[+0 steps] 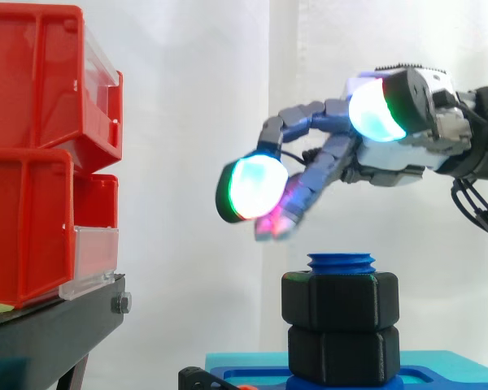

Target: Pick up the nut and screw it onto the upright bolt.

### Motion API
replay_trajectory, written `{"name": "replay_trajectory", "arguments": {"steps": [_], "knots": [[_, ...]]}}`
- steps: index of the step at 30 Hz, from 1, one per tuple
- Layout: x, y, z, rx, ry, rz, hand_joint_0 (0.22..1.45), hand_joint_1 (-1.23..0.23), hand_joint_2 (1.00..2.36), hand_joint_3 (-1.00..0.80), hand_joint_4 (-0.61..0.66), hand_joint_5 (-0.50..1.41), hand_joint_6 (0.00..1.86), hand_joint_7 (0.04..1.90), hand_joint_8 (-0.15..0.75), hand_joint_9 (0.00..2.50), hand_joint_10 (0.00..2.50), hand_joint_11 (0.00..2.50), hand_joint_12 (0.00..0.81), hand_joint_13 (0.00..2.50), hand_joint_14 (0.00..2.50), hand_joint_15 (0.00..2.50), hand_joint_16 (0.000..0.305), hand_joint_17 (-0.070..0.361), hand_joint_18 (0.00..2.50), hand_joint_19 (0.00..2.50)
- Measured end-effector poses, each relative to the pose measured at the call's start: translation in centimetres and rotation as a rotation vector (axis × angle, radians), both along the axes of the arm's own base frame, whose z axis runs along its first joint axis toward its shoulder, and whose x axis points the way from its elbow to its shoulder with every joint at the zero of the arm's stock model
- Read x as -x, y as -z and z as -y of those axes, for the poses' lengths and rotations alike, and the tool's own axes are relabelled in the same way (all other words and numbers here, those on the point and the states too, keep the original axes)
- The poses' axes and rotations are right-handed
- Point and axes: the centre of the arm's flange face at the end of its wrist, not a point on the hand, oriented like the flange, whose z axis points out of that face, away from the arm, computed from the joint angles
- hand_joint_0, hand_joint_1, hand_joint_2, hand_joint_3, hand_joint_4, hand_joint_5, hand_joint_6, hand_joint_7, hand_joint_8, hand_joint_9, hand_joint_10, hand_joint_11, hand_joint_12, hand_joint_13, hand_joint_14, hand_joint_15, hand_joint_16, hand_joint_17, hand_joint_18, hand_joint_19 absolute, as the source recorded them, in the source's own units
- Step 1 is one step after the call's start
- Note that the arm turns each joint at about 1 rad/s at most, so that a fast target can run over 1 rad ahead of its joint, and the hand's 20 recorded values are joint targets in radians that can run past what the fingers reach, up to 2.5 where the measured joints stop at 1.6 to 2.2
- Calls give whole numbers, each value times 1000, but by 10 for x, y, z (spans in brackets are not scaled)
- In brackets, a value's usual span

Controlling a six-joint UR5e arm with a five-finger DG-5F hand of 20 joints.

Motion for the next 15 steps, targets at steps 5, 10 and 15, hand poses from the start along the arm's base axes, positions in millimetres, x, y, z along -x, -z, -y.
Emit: {"name": "replay_trajectory", "arguments": {"steps": [5,10,15], "knots": [[0,10,-10,-1,-10,-16,451,-355,1000,-500,-2,-300,500,559,181,43,0,0,357,107,0,0,50,113,0,139],[1,35,-30,-4,-22,-2,449,-308,1000,-500,-16,-300,500,522,153,0,0,0,350,0,0,0,50,113,0,80],[-2,47,-52,-6,-45,51,445,-300,1000,-500,-1,-300,500,519,156,0,0,0,349,0,0,0,51,114,0,65]]}}
